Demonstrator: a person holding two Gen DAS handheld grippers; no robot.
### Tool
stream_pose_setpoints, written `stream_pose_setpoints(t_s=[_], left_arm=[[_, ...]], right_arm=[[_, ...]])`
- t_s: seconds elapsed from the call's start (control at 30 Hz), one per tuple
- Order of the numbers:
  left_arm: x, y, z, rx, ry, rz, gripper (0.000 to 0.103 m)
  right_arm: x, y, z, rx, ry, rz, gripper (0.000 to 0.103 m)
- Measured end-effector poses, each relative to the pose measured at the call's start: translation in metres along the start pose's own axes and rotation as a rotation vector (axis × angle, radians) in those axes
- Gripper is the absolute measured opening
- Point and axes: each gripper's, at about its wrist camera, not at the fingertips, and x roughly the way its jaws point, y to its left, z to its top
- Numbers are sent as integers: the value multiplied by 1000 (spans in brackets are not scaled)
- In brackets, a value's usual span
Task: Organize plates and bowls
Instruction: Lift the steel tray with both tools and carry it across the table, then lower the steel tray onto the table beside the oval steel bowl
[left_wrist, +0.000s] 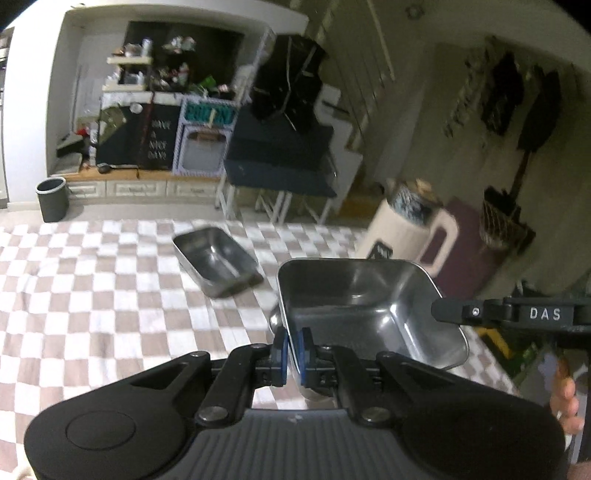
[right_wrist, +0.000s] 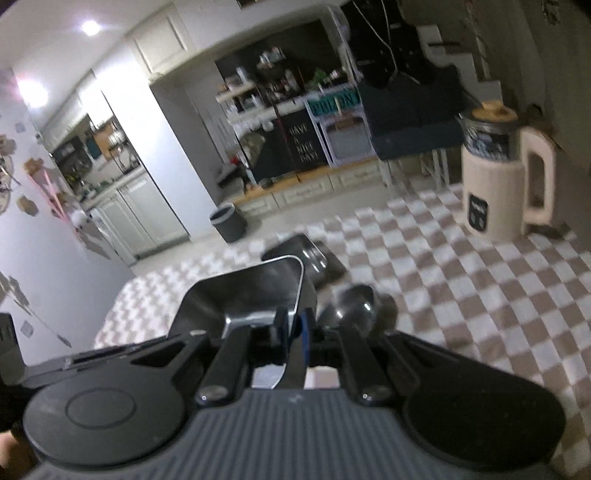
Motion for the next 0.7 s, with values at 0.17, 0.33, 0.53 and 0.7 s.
stream_pose_setpoints(t_s=[0.17,0.33,0.53,0.7], left_arm=[[20,-7,-22,16,117,-19,9],[39,-23,-39,82,197,-7,10],[66,-35,-55,167,288,18,11],[90,-42,-71,221,365,42,11]], right_arm=[[15,-16,-9,-11,89,-54,9],[32,-24,-14,-29,160,-96,9],[51,-34,-28,-63,261,-148,9],[66,-36,-37,-99,327,-188,9]])
